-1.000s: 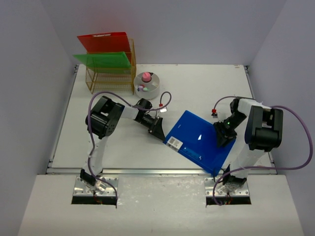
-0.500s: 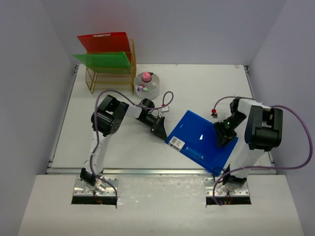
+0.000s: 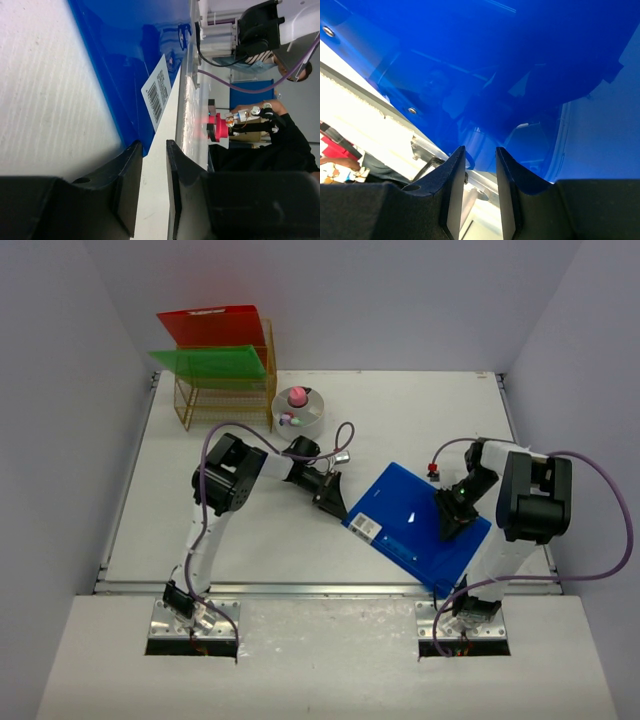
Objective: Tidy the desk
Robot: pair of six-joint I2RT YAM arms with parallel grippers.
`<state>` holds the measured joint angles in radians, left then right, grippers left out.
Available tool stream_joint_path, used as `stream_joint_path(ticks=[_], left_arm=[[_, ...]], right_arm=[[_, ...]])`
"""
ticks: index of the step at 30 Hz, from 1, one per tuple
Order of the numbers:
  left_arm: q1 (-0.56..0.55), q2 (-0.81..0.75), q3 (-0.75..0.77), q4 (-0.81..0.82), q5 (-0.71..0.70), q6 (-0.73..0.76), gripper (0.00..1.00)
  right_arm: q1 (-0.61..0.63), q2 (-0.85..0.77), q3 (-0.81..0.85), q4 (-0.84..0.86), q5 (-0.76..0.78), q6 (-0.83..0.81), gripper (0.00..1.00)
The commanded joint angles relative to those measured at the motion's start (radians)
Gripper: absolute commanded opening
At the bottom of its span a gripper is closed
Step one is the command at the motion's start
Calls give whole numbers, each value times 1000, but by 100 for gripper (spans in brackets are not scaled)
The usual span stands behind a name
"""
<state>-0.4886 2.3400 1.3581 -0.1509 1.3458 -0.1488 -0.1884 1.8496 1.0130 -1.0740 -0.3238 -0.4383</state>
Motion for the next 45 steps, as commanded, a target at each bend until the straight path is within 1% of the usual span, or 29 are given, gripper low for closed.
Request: stream_joint_path(ticks=[1,4,5,6,8,10,13,18,21,22,25,27,28,29,30,33,36,38,45], left_arm=[[-27,24,30,45,-68,-26,18],[-35,27,30,44,-64,-33,12],[-36,27,27,45,-60,-40,5],[-36,24,23,46,-59,-45,2],[-35,9,6,53,-59,-51,0],[-28,-25,-30,73,-64,-58,0],[-6,-90,-117,122,-72,-94,0],[47,-204,-213,134,-78,-94,0],[76,-253,-252,121,-67,-97,0],[87,-270,-254,112,-63,-97,0],[101,-290,-251,87,-47,-96,0],[113,-295,-246,69,-42,-96,0],[120,-295,-243,62,-36,-96,0],[122,-295,-241,59,-35,-94,0],[130,-293,-232,41,-28,-89,0],[142,-281,-218,2,-17,-77,0],[150,-281,-209,-21,-8,-73,0],[151,-286,-209,-17,0,-87,0],[151,-278,-194,-23,27,-117,0]], right_arm=[[11,-1,12,0,-28,-3,31],[14,-8,13,0,-34,-4,31],[15,-12,14,-2,-36,-5,31],[16,-16,16,-4,-40,-9,31],[17,-29,25,-11,-59,-21,32],[16,-58,53,-19,-81,-40,39],[14,-117,118,-9,-134,-62,53],[10,-237,218,28,-262,-64,68],[9,-341,205,95,-316,-120,77],[7,-375,169,137,-325,-139,78],[7,-532,63,219,-338,-264,82],[0,-621,-78,337,-340,-331,84],[-6,-695,-161,409,-346,-351,84],[-14,-715,-183,419,-359,-364,84],[-24,-832,-312,476,-383,-437,86],[-32,-947,-430,569,-431,-487,87],[-33,-1047,-535,612,-478,-505,91],[-33,-1100,-566,610,-495,-520,96],[-33,-1207,-722,663,-484,-739,98]])
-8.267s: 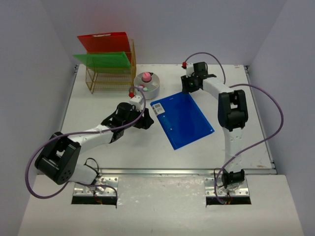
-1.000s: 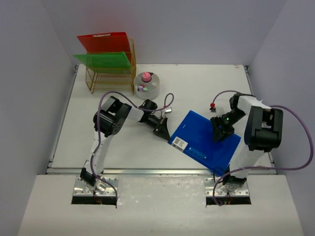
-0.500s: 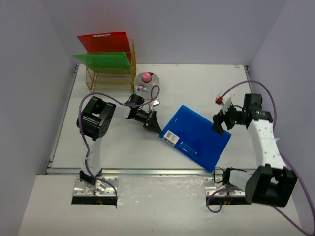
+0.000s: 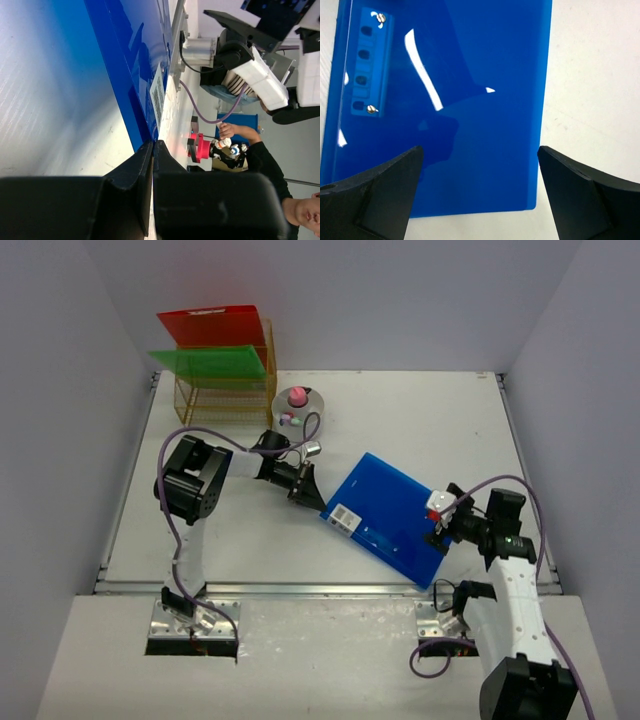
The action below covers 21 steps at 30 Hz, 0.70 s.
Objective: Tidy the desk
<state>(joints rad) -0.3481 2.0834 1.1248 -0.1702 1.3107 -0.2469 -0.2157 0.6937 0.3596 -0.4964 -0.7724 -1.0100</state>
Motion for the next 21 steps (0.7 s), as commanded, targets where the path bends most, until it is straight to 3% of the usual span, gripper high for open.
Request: stream_joint_path(ticks=[1,8,11,15,17,21], left_arm=[[11,-19,44,-12,66,-20,0],[20,-19,70,-25,72,-84,0],[20,-37,53,36,62,-166,0],[20,-71,-10,195,38,-310,0],[20,-80,-31,276,26,-369,0],[21,-83,-33,335,8,-442,0]], right_arm=[[-6,-59,-75,81,-37,-183,98],[-4,-96,45,-117,-173,-159,99],[34,-103,132,-156,-221,-2,99],[369,-25,196,-104,166,305,99],[446,30,232,-82,314,394,99],[556,183,334,-47,447,544,99]])
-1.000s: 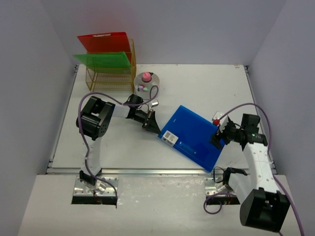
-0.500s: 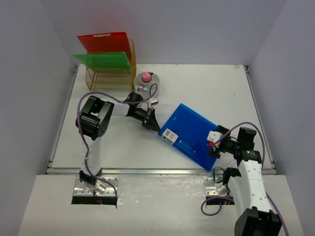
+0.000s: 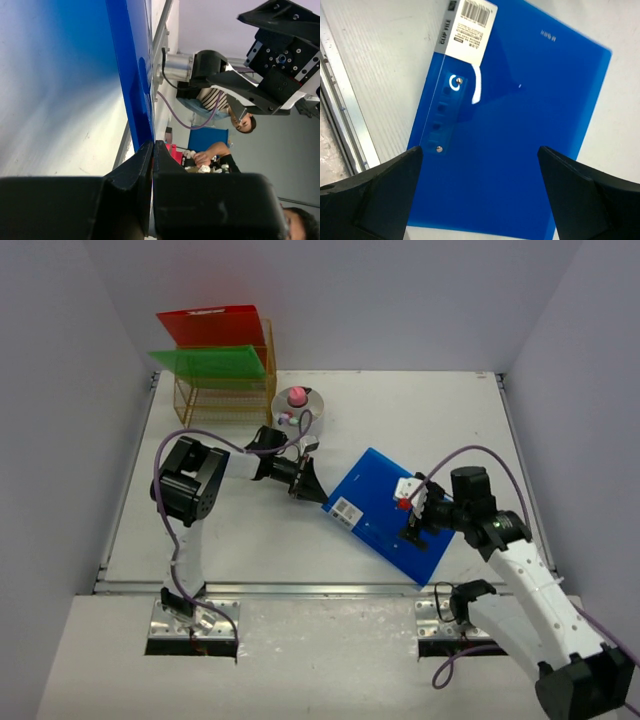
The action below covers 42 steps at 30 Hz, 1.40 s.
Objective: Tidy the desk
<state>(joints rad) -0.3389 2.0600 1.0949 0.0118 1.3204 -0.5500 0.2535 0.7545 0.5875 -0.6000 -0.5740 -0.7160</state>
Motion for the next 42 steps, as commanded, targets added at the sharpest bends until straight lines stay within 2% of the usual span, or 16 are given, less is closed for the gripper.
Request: stream_joint_path(ticks=[1,3,6,9,12,18,22,27,30,37,42], left_arm=[[11,-61,-5,183,-6,-160,0],[11,-65,-18,269,-8,-276,0],[11,-73,-37,380,-19,-385,0],[11,-86,-77,497,-44,-500,0],[11,-86,-117,625,-63,-602,0],[11,-80,-149,717,-88,-671,0],[12,-85,-157,759,-99,-723,0],[12,-79,-166,897,-110,-870,0],[11,-73,-179,1016,-121,-971,0],[11,-41,-211,1231,-143,-1150,0],[11,-9,-217,1347,-163,-1236,0]], right_arm=[[135,165,135,59,282,282,99],[233,214,163,92,412,318,99],[282,253,186,136,475,348,99],[353,307,202,176,672,343,99],[425,343,253,128,696,368,99],[581,416,318,111,815,458,99],[639,469,362,83,803,507,99],[726,507,324,132,848,505,99],[759,535,302,156,873,528,99],[767,658,289,226,1050,641,99],[767,718,195,378,1195,708,99]])
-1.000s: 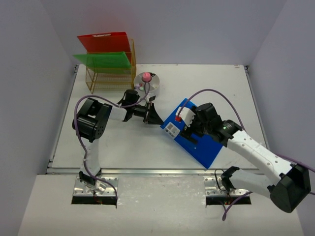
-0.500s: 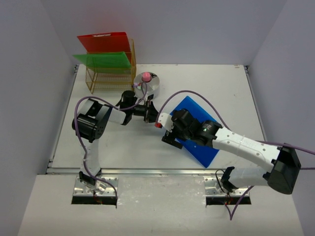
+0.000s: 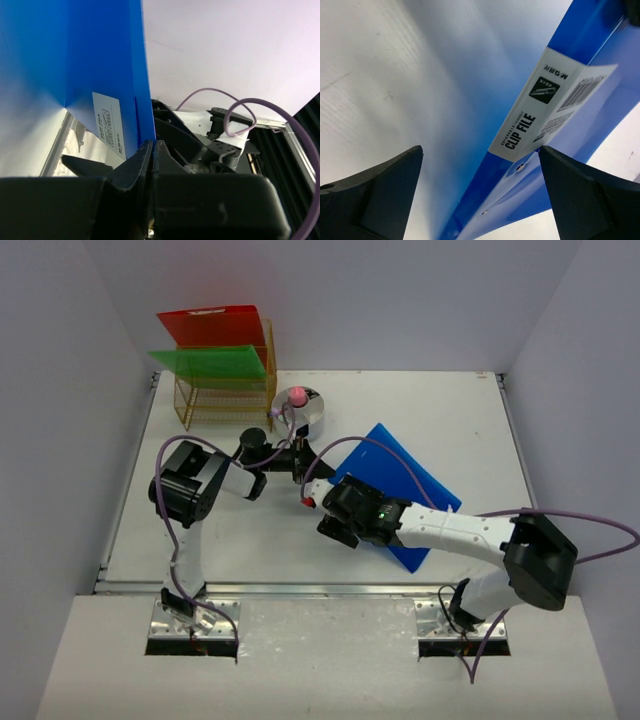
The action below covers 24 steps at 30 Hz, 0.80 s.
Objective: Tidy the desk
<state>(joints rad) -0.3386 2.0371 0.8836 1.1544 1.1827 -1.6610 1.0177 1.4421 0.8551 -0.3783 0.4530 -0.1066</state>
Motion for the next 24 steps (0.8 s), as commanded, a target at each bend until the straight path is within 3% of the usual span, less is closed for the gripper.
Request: stream_joint_path(ticks=[1,4,6,9,12,14,16,17,19,20,22,24], left_arm=[[10,16,-7,213,-26,-129,0],[10,22,-17,238,-24,-147,0],[10,23,-26,250,-22,-156,0],[10,20,-36,258,-21,-158,0],[10,11,-49,263,-24,-151,0],[12,-2,-60,265,-19,-136,0],[9,-19,-55,264,20,-90,2],[9,-31,-56,258,38,-74,13],[12,-77,-66,223,81,-26,49],[15,-112,-71,163,97,28,60],[20,-169,-67,32,125,194,67],[31,-256,-43,-209,146,374,70]], right_arm=[[4,36,-98,182,186,99,99],[3,37,-191,313,253,83,96],[3,8,-250,391,276,42,81],[3,-55,-315,453,284,-32,34],[4,-125,-355,438,281,-89,0],[-8,-139,-370,384,287,-112,0],[-57,-168,-436,432,227,-182,0],[-59,-184,-472,486,212,-244,0],[-69,-228,-580,623,175,-472,0],[-76,-264,-617,698,147,-569,0],[-87,-373,-657,760,54,-682,0],[-91,-484,-697,764,-43,-837,0]])
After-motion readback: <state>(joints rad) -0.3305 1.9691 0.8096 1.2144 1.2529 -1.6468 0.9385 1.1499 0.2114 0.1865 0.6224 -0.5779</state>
